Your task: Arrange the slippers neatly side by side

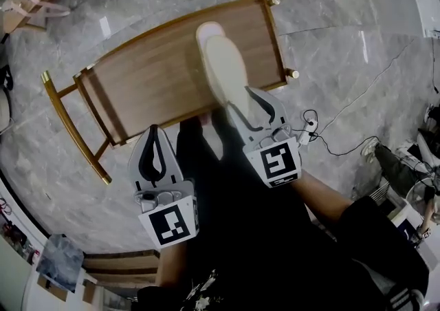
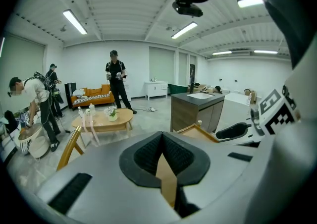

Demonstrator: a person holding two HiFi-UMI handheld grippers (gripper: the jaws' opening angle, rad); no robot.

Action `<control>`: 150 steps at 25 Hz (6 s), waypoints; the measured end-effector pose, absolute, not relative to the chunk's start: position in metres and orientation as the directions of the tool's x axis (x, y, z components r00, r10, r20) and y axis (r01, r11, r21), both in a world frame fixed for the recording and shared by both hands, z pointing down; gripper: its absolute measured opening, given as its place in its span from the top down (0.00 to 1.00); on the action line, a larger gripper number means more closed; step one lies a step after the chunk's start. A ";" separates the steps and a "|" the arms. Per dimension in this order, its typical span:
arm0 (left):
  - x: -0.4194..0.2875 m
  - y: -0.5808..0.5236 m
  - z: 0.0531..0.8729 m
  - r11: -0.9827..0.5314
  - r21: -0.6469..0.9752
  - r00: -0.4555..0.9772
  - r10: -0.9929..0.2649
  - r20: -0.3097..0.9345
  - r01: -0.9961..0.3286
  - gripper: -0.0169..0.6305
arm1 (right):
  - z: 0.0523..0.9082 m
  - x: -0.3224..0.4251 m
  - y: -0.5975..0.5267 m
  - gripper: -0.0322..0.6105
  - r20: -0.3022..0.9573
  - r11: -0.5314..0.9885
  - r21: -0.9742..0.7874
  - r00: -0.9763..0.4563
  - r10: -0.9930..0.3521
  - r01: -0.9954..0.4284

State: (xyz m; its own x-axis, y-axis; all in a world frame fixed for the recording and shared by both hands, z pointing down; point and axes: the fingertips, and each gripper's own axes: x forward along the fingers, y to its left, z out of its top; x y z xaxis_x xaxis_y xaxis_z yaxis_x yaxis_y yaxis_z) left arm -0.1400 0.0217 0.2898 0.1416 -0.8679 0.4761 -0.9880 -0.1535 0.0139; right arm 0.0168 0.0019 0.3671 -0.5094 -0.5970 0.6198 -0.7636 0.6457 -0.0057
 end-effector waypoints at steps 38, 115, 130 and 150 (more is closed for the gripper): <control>0.024 0.026 0.490 -0.209 0.499 0.540 -0.394 0.744 -0.841 0.68 | 0.405 0.092 0.000 0.68 0.658 0.580 0.070 -0.400 -0.639 -0.811; -0.228 0.018 0.479 0.194 0.031 -0.088 -0.575 0.814 -0.980 0.93 | 0.393 -0.009 -0.010 0.79 0.593 0.740 0.055 -0.575 -0.564 -0.670; -0.204 0.013 0.488 0.135 0.043 -0.041 -0.563 0.826 -0.990 0.85 | 0.393 -0.004 -0.013 0.79 0.594 0.727 0.042 -0.568 -0.570 -0.686; -0.151 -0.005 0.501 0.086 0.113 0.047 -0.553 0.832 -0.990 0.84 | 0.400 0.019 -0.011 0.79 0.609 0.712 0.036 -0.550 -0.572 -0.701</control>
State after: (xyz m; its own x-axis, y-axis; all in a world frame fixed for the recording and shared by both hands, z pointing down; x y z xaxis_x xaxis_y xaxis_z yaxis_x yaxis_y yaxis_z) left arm -0.1506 -0.0055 0.5009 0.0470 -0.5528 0.8320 -0.9899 0.0855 0.1128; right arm 0.0188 -0.0113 0.3997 -0.5498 -0.5720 0.6087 -0.7013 0.7120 0.0356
